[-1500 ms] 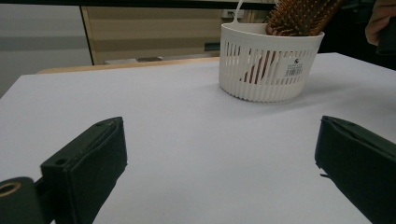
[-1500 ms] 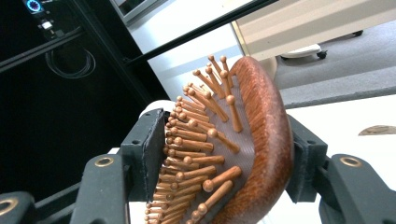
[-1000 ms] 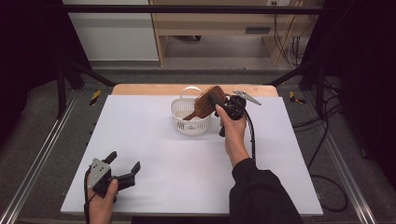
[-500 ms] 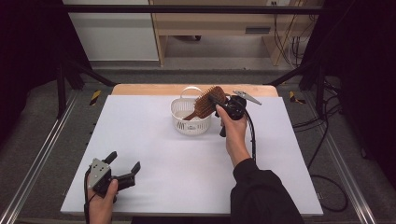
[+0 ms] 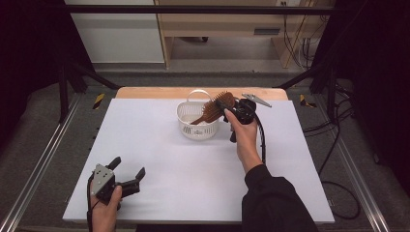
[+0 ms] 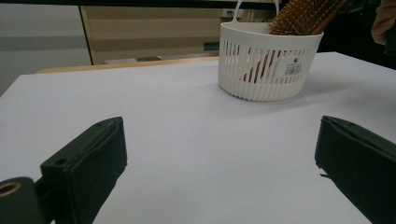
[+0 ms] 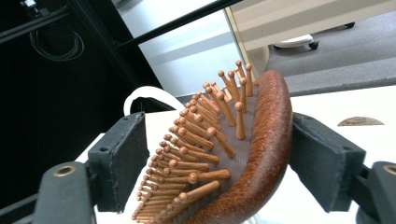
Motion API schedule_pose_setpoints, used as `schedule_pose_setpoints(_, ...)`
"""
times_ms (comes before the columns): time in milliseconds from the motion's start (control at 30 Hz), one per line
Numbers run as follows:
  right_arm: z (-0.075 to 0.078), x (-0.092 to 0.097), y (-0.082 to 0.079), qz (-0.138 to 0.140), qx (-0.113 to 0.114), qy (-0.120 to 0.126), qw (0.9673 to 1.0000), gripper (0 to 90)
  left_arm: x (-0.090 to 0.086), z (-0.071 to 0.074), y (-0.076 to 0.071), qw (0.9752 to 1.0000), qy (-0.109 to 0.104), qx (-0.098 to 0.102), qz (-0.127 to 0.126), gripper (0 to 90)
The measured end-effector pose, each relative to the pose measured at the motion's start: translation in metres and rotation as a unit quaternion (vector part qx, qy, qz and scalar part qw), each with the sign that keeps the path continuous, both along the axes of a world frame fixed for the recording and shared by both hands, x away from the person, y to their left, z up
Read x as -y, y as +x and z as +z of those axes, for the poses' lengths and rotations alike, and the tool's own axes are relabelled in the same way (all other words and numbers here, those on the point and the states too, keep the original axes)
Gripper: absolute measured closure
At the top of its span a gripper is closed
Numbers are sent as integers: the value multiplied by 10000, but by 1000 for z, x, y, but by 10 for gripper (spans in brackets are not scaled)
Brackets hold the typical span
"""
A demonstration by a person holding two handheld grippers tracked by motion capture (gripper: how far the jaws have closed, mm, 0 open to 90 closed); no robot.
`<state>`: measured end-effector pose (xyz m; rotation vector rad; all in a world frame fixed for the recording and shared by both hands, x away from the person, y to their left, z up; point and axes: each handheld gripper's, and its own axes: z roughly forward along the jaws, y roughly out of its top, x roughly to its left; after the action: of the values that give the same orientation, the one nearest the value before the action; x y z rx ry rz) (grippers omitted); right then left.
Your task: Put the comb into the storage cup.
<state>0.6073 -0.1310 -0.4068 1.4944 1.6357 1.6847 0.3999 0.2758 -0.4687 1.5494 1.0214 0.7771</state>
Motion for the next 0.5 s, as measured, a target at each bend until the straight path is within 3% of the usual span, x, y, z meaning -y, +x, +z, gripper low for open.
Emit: schedule_pose_setpoints(500,9,8,-7,-133,96,-263,9995,106,1,0,-1,10000,-12,31,25,20)
